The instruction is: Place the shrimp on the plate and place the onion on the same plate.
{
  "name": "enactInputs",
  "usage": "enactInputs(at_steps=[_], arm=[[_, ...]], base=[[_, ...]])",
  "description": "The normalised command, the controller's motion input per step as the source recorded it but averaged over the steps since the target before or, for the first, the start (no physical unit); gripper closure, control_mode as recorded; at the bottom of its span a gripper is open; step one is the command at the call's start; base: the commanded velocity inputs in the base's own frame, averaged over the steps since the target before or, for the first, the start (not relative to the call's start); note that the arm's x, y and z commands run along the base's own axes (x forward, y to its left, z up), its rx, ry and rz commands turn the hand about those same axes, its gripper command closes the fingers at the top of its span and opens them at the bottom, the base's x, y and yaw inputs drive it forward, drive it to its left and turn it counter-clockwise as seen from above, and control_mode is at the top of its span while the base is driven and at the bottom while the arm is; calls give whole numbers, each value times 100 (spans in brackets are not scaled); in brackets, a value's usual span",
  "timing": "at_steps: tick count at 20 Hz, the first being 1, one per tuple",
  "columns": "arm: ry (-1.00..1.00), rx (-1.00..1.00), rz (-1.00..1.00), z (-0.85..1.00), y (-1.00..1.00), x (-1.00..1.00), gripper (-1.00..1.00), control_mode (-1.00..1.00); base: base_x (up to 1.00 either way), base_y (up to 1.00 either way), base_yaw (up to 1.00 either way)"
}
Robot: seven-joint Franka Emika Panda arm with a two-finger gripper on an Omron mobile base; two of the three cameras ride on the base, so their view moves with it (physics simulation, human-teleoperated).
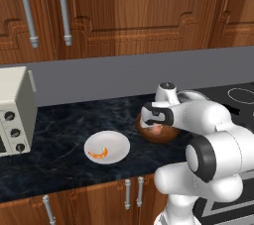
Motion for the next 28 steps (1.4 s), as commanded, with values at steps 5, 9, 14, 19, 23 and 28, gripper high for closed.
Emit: enactInputs(at_steps=[5,9,14,19,23,28], arm=[[0,0,3,-3,6,5,-100,-100],[0,0,4,-7,6,2,-100,-100],[0,0,4,-14,4,0,100,-100],[0,0,4,-18,5,1,100,-100],[0,0,1,0,0,0,100,-100],[-4,0,0,21,0,-35,100,-100]], base=[[0,0,0],[0,0,0],[0,0,0],[0,0,0],[0,0,0],[0,0,0]])
